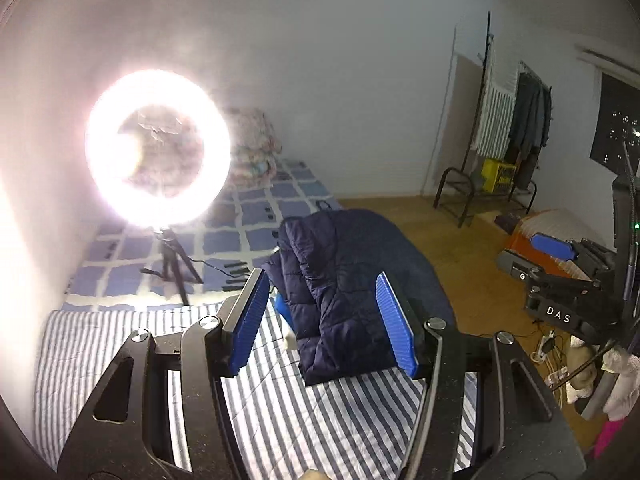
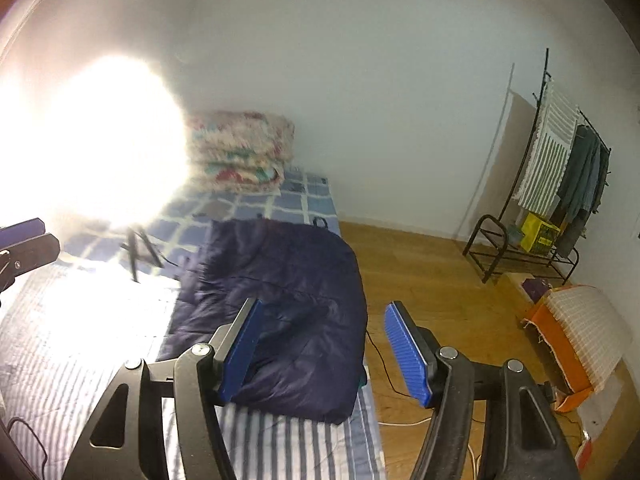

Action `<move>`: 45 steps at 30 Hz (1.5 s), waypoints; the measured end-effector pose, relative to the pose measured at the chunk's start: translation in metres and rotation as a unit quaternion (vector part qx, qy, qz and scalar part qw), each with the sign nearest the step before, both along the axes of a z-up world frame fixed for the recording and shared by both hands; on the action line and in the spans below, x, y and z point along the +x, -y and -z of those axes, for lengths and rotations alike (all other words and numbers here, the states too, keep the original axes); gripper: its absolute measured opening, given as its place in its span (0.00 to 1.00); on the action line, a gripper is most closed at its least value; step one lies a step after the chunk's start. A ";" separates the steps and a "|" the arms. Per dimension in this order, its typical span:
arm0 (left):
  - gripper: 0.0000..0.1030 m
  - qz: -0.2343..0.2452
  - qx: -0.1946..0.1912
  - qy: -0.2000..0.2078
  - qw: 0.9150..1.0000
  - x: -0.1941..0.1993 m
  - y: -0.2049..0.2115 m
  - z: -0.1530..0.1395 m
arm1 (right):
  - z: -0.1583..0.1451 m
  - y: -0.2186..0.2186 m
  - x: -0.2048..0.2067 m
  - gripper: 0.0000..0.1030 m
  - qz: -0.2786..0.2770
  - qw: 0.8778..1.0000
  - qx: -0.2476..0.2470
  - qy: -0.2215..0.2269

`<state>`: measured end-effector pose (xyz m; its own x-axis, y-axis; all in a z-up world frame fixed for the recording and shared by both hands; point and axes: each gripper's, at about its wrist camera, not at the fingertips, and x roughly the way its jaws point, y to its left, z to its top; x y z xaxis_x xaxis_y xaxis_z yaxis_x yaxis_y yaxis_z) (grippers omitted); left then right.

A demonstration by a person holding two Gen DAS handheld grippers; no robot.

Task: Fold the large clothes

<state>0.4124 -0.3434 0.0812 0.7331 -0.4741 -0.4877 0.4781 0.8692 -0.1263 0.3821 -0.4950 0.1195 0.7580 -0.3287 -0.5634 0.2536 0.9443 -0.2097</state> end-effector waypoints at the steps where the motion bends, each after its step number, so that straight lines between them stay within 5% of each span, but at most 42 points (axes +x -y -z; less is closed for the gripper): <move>1: 0.72 0.005 -0.010 0.000 1.000 -0.015 -0.011 -0.008 | -0.009 -0.008 -0.015 0.67 -0.003 1.000 0.005 0.006; 3: 0.85 0.004 -0.027 0.013 1.000 -0.047 -0.035 -0.021 | -0.019 -0.025 -0.040 0.69 -0.011 1.000 0.008 0.014; 10: 0.90 -0.001 0.001 0.059 0.998 -0.150 -0.091 -0.041 | -0.038 -0.096 -0.129 0.78 -0.051 0.998 0.000 0.036; 19: 0.98 0.007 0.011 0.069 0.998 -0.250 -0.132 -0.028 | -0.037 -0.146 -0.222 0.90 -0.057 0.997 0.009 0.054; 26: 1.00 -0.001 0.014 0.069 0.997 -0.283 -0.141 -0.008 | -0.012 -0.164 -0.273 1.00 -0.046 0.997 0.016 0.056; 45: 1.00 -0.002 0.054 0.059 0.997 -0.303 -0.139 0.047 | 0.041 -0.175 -0.323 1.00 0.030 0.997 0.026 0.066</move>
